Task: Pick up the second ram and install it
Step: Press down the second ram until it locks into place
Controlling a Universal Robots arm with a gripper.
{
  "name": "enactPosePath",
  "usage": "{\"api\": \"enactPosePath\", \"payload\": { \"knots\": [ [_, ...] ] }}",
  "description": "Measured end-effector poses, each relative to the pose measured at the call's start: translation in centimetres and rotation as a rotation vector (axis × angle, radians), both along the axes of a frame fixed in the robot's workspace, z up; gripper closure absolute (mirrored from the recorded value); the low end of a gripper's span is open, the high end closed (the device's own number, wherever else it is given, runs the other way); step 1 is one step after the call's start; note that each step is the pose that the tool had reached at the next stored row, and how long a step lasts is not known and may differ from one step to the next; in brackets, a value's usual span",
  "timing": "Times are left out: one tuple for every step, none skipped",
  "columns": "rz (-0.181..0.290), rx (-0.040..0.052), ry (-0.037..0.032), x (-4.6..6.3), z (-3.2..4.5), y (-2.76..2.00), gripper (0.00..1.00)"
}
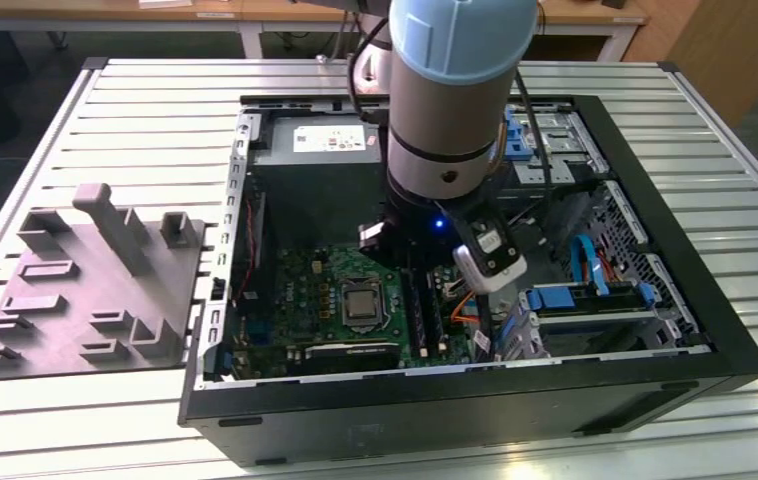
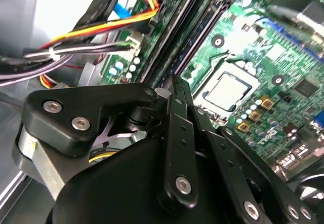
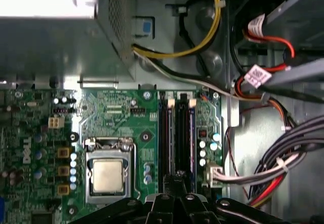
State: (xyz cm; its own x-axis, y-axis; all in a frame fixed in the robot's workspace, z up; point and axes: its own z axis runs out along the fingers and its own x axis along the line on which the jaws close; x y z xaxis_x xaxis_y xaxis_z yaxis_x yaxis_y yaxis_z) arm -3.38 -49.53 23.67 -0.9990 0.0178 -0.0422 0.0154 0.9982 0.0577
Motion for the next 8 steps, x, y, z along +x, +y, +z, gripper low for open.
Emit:
{"api": "enactPosePath", "payload": {
  "knots": [
    [0.0, 0.0001, 0.0, 0.0, 0.0, -0.18, 0.9],
    [0.0, 0.0, 0.0, 0.0, 0.0, -0.35, 0.9],
    [0.0, 0.0001, 0.0, 0.0, 0.0, -0.53, 0.9],
    [0.0, 0.0, 0.0, 0.0, 0.0, -0.68, 0.9],
    [0.0, 0.0, 0.0, 0.0, 0.0, -0.81, 0.9],
    [0.0, -0.0001, 0.0, 0.0, 0.0, -0.93, 0.9],
    [0.0, 0.0, 0.0, 0.0, 0.0, -1.02, 0.9],
    [0.0, -0.0001, 0.0, -0.01, 0.0, -1.09, 0.9]
  ]
}}
